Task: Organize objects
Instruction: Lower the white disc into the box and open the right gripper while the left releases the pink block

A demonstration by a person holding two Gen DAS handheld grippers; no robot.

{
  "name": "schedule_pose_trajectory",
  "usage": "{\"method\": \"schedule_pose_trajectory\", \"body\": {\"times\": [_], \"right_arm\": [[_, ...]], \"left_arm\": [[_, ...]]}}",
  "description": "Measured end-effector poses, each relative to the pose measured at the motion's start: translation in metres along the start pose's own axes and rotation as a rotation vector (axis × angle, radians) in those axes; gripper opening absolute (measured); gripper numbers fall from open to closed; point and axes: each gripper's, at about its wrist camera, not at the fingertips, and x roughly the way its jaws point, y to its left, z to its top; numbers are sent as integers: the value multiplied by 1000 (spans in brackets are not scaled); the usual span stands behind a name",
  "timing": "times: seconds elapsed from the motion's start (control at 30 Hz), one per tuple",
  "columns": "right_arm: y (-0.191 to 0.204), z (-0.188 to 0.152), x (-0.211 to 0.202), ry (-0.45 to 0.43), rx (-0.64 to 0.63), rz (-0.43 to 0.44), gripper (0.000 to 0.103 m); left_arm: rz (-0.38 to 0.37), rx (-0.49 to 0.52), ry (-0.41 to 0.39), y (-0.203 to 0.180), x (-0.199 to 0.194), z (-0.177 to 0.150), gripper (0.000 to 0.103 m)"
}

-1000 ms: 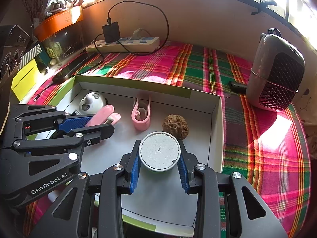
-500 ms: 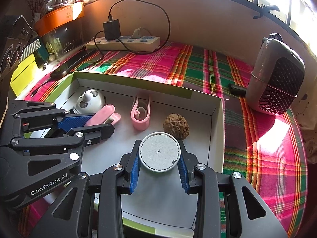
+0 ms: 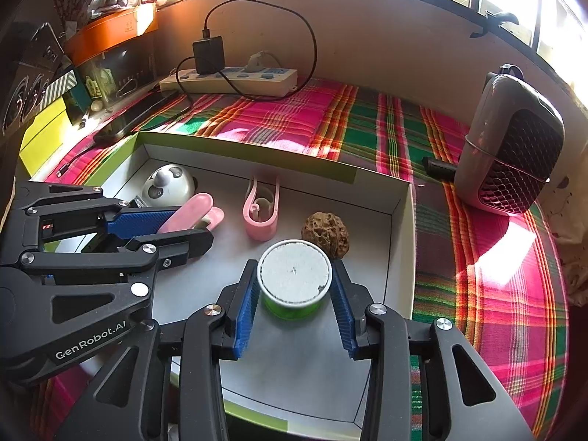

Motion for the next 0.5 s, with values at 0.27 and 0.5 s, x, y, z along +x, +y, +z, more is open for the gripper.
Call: {"method": "schedule_pose_trajectory", "body": {"times": [0.27, 0.5], "right_arm": [[-1, -1, -5, -8, 2, -12, 45], [0, -2, -15, -29, 10, -22, 48]], "left_arm": [[7, -10, -14, 2, -7, 0, 28], [10, -18, -32, 3, -18, -4, 29]]}}
